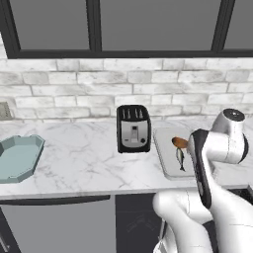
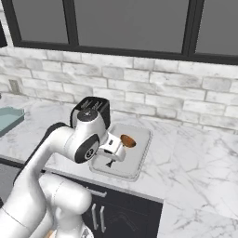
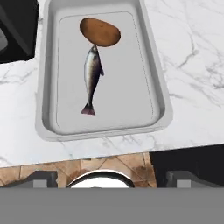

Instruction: Place one potato and one fish in each tupperware on the nearby counter, to pack two identical lunches.

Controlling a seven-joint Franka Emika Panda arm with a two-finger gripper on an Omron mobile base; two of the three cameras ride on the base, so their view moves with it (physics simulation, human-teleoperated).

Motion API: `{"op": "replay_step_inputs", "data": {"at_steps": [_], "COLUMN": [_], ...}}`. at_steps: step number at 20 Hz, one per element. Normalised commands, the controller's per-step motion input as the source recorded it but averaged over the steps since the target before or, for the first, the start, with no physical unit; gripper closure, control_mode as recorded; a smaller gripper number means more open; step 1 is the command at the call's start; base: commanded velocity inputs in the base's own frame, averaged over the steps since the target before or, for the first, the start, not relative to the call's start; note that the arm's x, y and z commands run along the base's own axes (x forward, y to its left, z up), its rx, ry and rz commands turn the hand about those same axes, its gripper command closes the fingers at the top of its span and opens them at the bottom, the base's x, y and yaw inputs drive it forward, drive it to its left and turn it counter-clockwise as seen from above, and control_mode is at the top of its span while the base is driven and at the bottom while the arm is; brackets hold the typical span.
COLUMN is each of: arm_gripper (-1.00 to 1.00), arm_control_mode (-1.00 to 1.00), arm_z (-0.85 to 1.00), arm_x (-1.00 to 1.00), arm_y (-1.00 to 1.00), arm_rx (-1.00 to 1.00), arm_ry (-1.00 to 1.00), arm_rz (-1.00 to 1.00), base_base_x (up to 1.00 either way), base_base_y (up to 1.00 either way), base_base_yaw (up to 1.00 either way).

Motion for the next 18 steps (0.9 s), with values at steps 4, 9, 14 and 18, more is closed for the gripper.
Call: {"op": "replay_step_inputs", "data": {"at_steps": [4,9,14,18], "arm_gripper": [-1.0,-1.0,-1.0,-1.0], "arm_control_mode": [-1.0,-1.0,1.0,1.0], "arm_z": [0.52,0.39,0.0,0.0], "arm_x": [-1.0,-0.99,0.0,0.0], "arm_y": [0.49,0.27,0.0,0.0], "arm_rx": [0.0,0.0,0.0,0.0], "arm_ry": [-0.26,-0.32,0.0,0.0], "arm_rz": [0.11,0.17,0.0,0.0], "base_base_x": [0.0,0.0,-1.0,-1.0], "base_base_y": [0.0,0.0,0.18,0.45], "base_base_yaw": [0.0,0.0,0.27,0.13]}}
